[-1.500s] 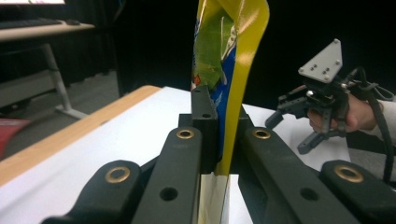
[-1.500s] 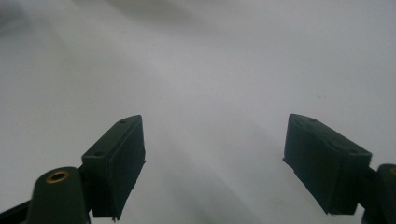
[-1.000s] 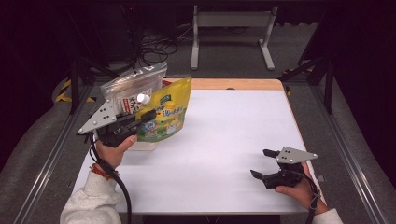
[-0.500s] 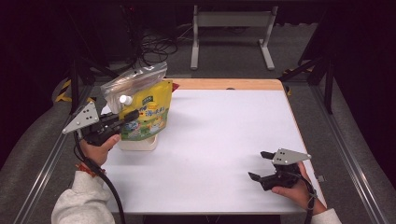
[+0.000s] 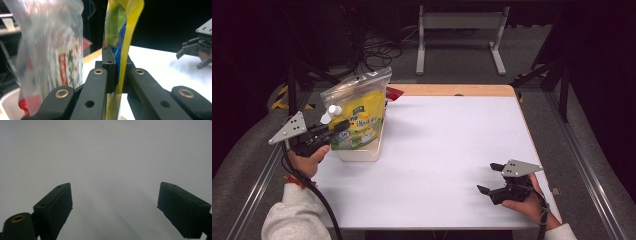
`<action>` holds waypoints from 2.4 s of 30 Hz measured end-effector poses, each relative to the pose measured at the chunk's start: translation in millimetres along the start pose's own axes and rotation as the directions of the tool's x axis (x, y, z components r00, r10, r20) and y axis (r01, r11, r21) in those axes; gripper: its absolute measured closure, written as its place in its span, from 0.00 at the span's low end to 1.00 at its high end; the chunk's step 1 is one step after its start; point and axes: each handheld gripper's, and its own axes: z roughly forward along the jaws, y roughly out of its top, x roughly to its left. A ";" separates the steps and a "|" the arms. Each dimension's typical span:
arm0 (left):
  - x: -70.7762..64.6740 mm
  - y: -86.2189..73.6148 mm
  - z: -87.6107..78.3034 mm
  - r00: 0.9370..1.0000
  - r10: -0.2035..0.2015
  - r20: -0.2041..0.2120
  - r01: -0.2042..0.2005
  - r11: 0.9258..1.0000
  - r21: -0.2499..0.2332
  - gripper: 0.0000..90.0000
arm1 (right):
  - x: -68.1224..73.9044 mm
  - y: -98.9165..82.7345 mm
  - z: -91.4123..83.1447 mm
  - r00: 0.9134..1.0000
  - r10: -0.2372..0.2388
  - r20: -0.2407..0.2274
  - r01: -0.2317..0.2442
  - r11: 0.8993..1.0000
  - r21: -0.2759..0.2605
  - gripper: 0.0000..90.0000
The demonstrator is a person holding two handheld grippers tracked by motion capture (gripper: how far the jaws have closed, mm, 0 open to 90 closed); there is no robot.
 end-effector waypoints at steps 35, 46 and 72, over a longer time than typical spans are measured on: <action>16.7 -50.7 0.5 0.991 -0.065 -0.116 0.082 0.985 0.149 0.98 | 2.2 2.7 1.1 1.000 -0.023 -0.008 0.023 1.000 0.005 0.15; 13.7 -55.1 -1.6 0.989 -0.059 -0.135 0.082 0.982 0.170 0.98 | 1.6 4.7 2.8 1.000 -0.028 -0.012 0.028 1.000 0.002 0.15; 1.8 -52.7 -1.8 0.956 -0.093 -0.278 0.144 0.975 0.168 0.83 | -1.4 10.4 7.6 0.999 -0.036 -0.012 0.036 0.999 0.005 0.15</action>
